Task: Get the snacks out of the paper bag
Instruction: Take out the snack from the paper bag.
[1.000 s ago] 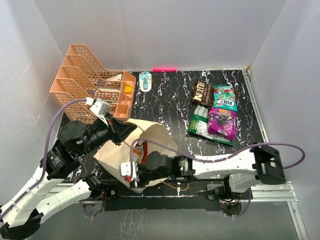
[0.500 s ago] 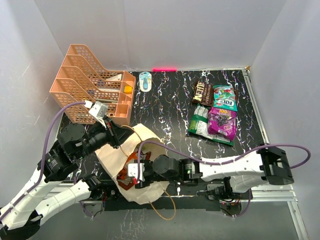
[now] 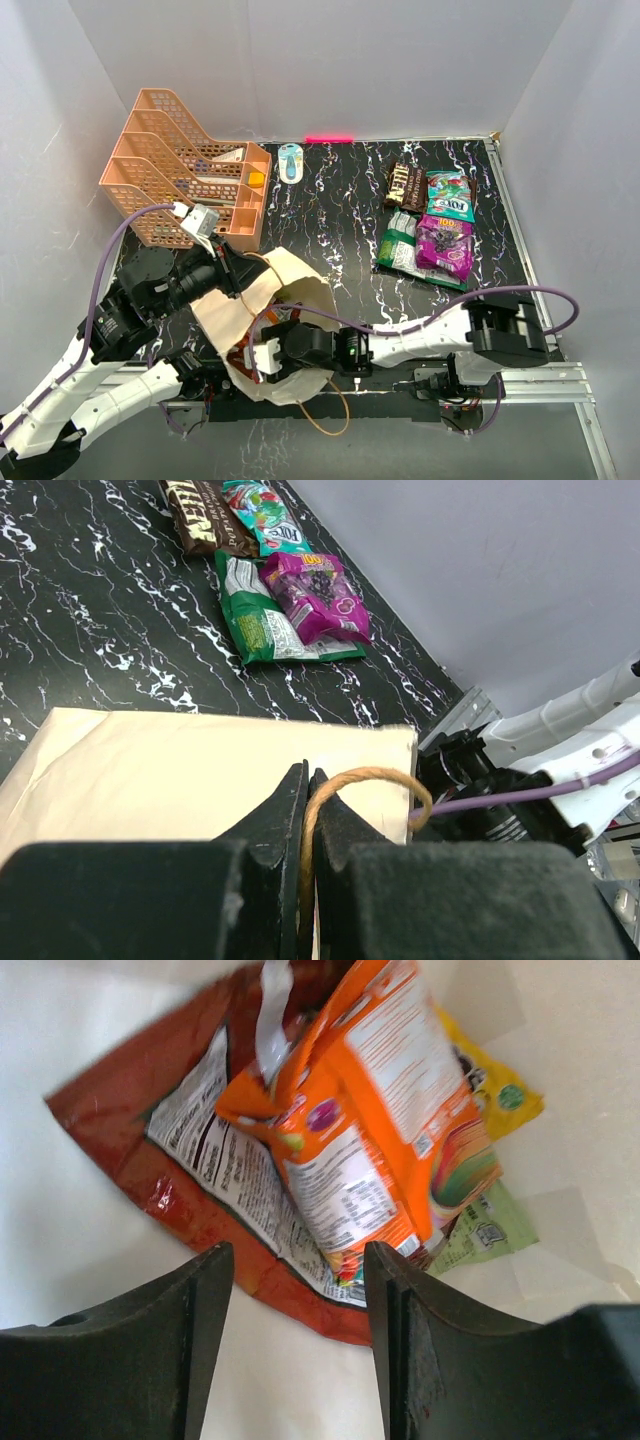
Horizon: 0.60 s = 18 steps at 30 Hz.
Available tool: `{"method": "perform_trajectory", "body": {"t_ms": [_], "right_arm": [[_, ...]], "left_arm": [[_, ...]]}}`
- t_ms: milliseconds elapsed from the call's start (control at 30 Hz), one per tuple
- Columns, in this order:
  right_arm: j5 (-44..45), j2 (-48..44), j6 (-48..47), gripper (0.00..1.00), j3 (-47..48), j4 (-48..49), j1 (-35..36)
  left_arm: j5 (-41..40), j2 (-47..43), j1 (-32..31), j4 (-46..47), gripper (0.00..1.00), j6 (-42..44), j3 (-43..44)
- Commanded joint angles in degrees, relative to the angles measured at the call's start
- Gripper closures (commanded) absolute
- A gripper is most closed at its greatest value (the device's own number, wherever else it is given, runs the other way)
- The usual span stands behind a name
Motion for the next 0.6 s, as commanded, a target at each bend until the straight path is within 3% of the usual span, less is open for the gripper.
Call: {"method": "perform_trajectory", "body": {"t_ms": [0,200,367,567], "right_arm": [[1.8,3.8,-9.6,0.38,1.9,10.3,-0.2],[-0.2,8.9,-14.7,0.33,4.1,13.3,-2.5],[-3.9,11.4,-18.2,0.18,3.5,18.6,-3.4],[-10.2,16.4,-18.7,0.15,6.3,21.8,-6.9]], "left_arm": [[0.8,-0.3,0.2,-0.2,1.00,1.3,1.9],[2.9,-0.4,0.1,0.3,1.00,1.6,1.4],[4.0,-0.9,0.1,1.7,1.00,1.4,0.2],[4.8,-0.7,0.1,3.0,1.00,1.4,-0.2]]}}
